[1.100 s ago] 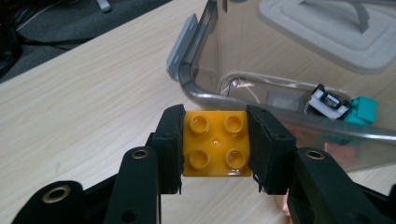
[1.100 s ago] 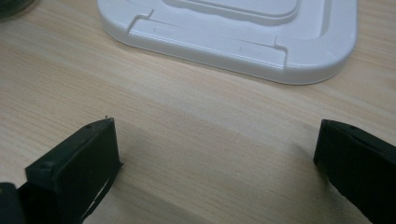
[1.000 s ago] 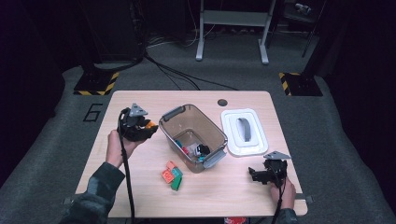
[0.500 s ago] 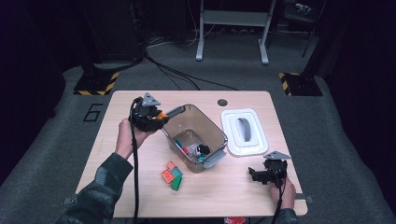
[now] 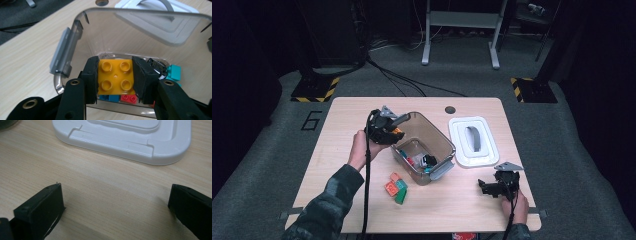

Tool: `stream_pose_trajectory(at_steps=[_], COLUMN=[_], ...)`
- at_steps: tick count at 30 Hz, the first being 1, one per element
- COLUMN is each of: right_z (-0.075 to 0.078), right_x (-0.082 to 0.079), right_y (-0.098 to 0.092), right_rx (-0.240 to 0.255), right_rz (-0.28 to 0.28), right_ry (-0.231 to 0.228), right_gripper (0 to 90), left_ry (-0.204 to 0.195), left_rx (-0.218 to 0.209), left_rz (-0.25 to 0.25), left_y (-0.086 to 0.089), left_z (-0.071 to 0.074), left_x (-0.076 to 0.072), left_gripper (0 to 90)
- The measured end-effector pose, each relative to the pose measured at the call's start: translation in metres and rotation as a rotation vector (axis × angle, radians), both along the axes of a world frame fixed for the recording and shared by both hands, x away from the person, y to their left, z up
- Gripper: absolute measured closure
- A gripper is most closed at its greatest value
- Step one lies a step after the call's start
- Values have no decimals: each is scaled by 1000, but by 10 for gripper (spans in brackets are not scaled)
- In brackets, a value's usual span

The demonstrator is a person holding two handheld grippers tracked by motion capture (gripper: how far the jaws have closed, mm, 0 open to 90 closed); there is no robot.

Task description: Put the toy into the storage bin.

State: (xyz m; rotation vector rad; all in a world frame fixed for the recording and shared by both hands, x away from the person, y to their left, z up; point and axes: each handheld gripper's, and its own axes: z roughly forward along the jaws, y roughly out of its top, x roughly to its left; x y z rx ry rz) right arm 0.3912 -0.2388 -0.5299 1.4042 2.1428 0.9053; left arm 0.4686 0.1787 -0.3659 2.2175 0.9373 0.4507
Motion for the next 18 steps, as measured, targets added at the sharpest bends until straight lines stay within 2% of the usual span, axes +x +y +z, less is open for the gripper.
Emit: stream_pose_trajectory(at_steps=[8,14,16,18], right_z=[0,0,0,0], right_x=[0,0,0,0], right_y=[0,0,0,0], right_rx=[1,2,1,1], right_rz=[-1,-3,-1,-1], right_ry=[1,2,2,2], right_gripper=[0,0,0,0], left_ry=[50,68,68,75], left_rx=[24,45,49,47], left_rz=[4,17,32,34], left_y=[-2,-1,0,3], left_z=[-16,-21,-22,-22], left_x=[8,8,8,7], left_gripper=[590,583,560,482])
